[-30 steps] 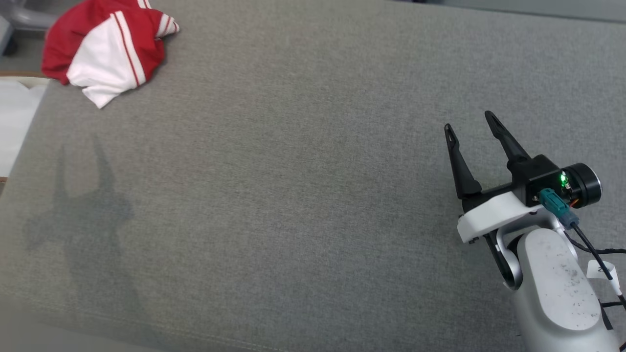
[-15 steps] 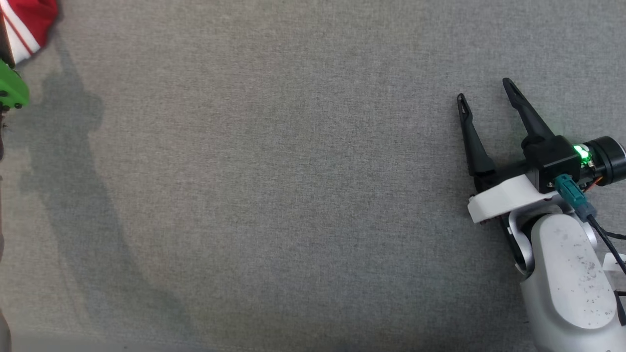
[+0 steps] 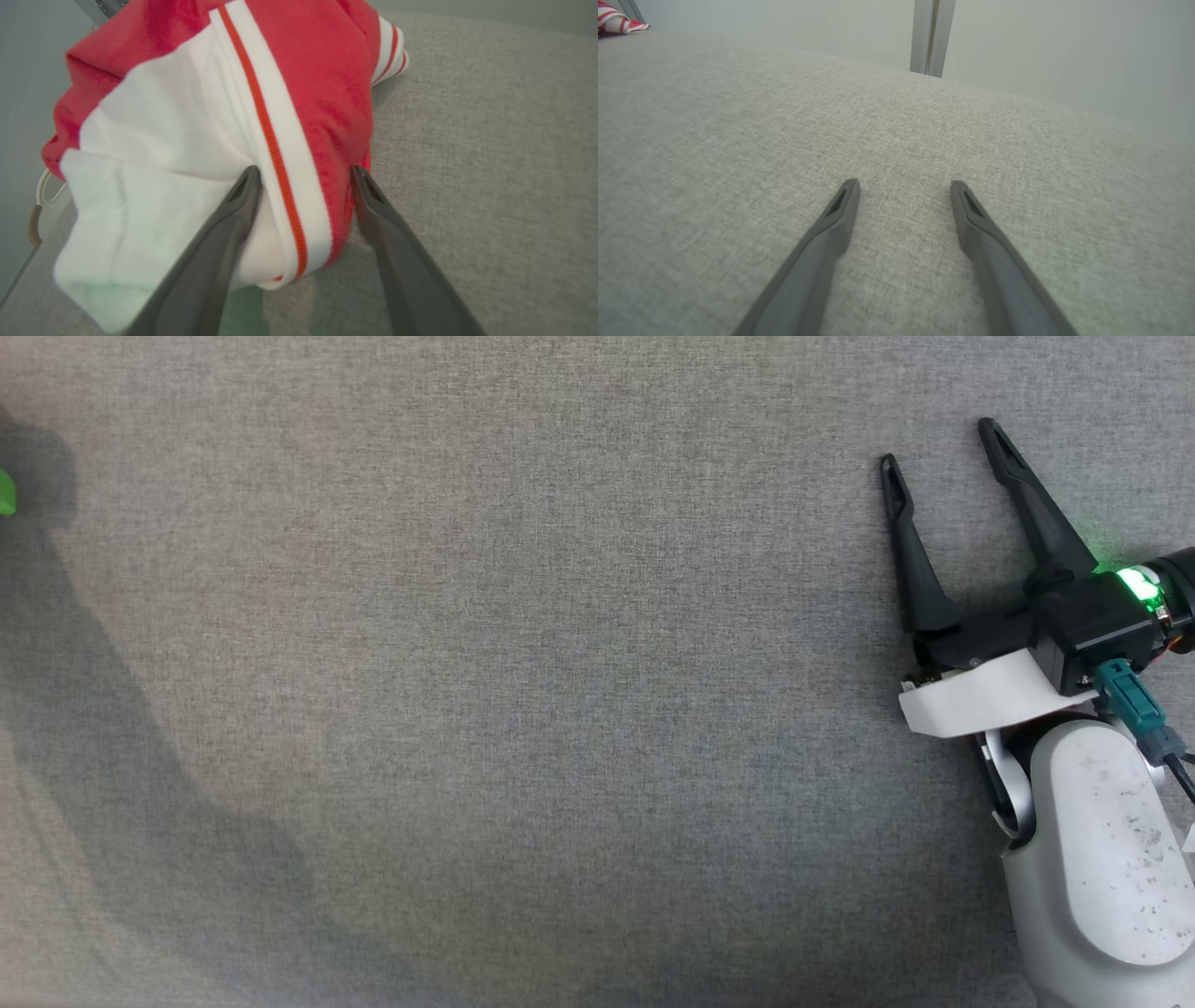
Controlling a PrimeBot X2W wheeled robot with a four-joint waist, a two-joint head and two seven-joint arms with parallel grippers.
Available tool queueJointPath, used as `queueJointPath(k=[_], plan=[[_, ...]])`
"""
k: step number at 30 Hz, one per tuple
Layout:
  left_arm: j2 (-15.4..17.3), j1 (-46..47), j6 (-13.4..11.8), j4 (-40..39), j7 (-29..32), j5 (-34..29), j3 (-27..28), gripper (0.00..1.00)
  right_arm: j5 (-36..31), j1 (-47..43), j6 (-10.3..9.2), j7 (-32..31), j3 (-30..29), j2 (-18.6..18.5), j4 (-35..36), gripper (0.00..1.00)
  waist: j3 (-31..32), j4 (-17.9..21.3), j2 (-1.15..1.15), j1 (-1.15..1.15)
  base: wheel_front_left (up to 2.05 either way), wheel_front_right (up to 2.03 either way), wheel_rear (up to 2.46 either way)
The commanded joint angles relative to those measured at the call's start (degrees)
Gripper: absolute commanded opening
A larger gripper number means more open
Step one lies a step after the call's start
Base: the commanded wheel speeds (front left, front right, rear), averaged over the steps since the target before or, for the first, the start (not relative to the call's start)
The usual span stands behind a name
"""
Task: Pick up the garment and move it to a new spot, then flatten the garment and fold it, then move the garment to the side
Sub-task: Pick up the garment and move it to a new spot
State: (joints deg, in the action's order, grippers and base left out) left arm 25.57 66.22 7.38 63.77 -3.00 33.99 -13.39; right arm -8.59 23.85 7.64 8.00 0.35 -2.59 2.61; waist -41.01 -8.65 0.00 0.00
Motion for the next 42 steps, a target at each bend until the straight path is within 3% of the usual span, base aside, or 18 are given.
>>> queueJointPath(k=[1, 2, 3, 13, 24, 28, 34, 37, 42], plan=[[-0.49, 0.59, 0.17, 0.83, 0.17, 0.45, -0.57, 0.46, -0.49, -0.87, -0.29, -1.39, -2.05, -1.78, -3.69, 1.00, -0.43, 0.17, 0.00, 0.00, 0.00, 0.00, 0.00], [-0.44, 0.72, 0.17, 1.04, -0.37, 0.65, -0.66, 0.18, -0.51, -0.80, -0.29, -1.30, -2.19, -1.77, -3.57, 1.00, -0.44, 0.10, 0.00, 0.00, 0.00, 0.00, 0.00], [-0.34, 0.91, 0.17, 1.16, -0.92, 0.72, -0.83, 0.00, -0.55, -0.77, -0.29, -1.23, -2.35, -1.74, -3.52, 1.00, -0.35, 0.01, 0.00, 0.00, 0.00, 0.00, 0.00], [3.01, 1.94, 0.17, -0.78, -6.00, 1.06, -4.36, 0.00, 0.93, -0.92, -0.28, 1.06, -2.85, -1.05, -6.66, 1.00, 4.19, -0.93, 0.00, 0.00, 0.00, 0.00, 0.00], [7.47, 1.45, 0.16, -11.92, -5.69, 1.67, -14.85, 0.00, 6.04, -1.91, -0.21, 5.62, -1.73, -0.43, -15.42, 1.00, 17.41, 0.69, 0.00, 0.00, 0.00, 0.00, 0.00], [7.23, 2.02, 0.16, -17.36, -4.34, 2.25, -18.51, 0.00, 8.35, -2.83, -0.21, 6.63, -1.45, -0.44, -18.28, 1.00, 22.34, 2.25, 0.00, 0.00, 0.00, 0.00, 0.00], [3.88, 1.61, 0.16, -25.91, -2.64, 3.36, -23.06, 0.00, 11.71, -5.03, -0.21, 7.15, -1.24, -0.41, -21.74, 1.00, 28.92, 4.95, 0.00, 0.00, 0.00, 0.00, 0.00], [-0.06, 1.07, -0.01, -29.56, -1.76, 5.38, -23.47, 0.00, 13.25, -5.96, -0.21, 7.20, -1.05, -0.42, -21.91, 1.00, 31.24, 6.16, 0.00, 0.00, 0.00, 0.00, 0.00], [-7.42, -1.23, -2.37, -34.34, -1.26, 8.35, -24.05, 0.00, 15.43, -7.24, -0.21, 7.22, -0.94, -0.42, -21.54, 1.00, 33.65, 8.41, 0.00, 0.00, 0.00, 0.00, 0.00]])
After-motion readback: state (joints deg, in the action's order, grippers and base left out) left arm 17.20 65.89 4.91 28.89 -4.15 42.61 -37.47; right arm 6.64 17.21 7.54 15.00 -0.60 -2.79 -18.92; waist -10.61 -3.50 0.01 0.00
